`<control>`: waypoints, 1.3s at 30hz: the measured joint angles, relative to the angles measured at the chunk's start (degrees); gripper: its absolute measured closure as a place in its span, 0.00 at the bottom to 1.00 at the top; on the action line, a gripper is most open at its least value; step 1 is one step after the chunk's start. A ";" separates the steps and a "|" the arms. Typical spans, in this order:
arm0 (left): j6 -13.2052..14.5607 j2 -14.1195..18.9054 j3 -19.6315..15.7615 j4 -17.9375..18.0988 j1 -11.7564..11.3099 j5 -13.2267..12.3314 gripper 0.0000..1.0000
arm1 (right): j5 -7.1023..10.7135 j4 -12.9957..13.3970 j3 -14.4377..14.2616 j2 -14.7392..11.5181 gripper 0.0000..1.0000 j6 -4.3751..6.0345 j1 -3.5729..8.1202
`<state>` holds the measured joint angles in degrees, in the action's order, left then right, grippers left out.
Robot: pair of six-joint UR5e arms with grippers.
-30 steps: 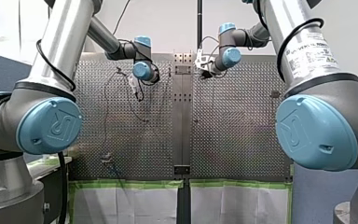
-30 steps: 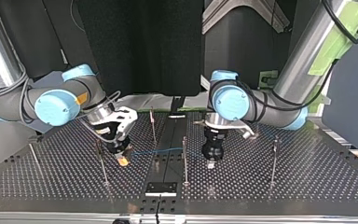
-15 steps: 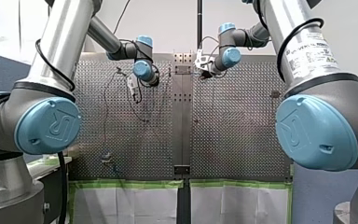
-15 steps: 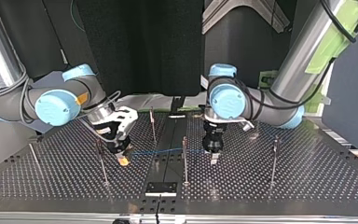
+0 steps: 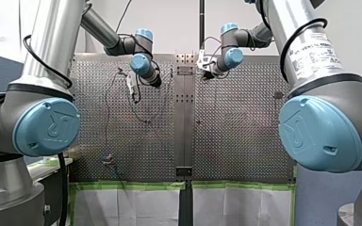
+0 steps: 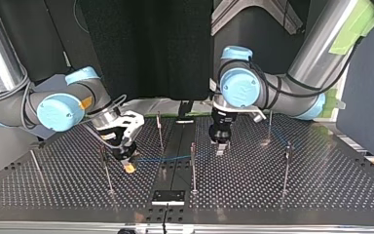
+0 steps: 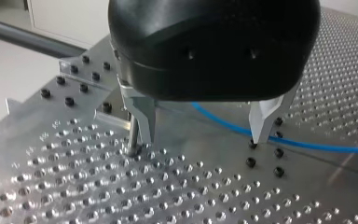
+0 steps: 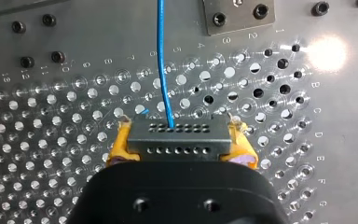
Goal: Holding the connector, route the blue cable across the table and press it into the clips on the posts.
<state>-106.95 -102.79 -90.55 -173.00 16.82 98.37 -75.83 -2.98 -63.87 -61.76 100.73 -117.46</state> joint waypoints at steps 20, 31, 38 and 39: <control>2.86 8.85 -2.83 -2.22 4.69 -0.38 0.00 | 0.05 -0.09 0.00 0.00 1.00 0.10 0.17; 2.16 9.94 -1.13 0.94 10.33 3.88 0.00 | 0.06 -0.14 0.01 0.00 1.00 0.16 0.20; 3.83 6.87 2.12 -1.59 13.70 5.70 0.00 | 0.06 -0.17 0.01 0.00 1.00 0.19 0.24; 4.10 6.39 2.63 -1.86 14.03 6.15 0.00 | 0.06 -0.17 0.01 -0.01 1.00 0.19 0.27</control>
<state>-102.85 -96.40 -87.92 -174.86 30.85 104.53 -75.77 -3.16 -63.86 -61.76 100.91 -117.19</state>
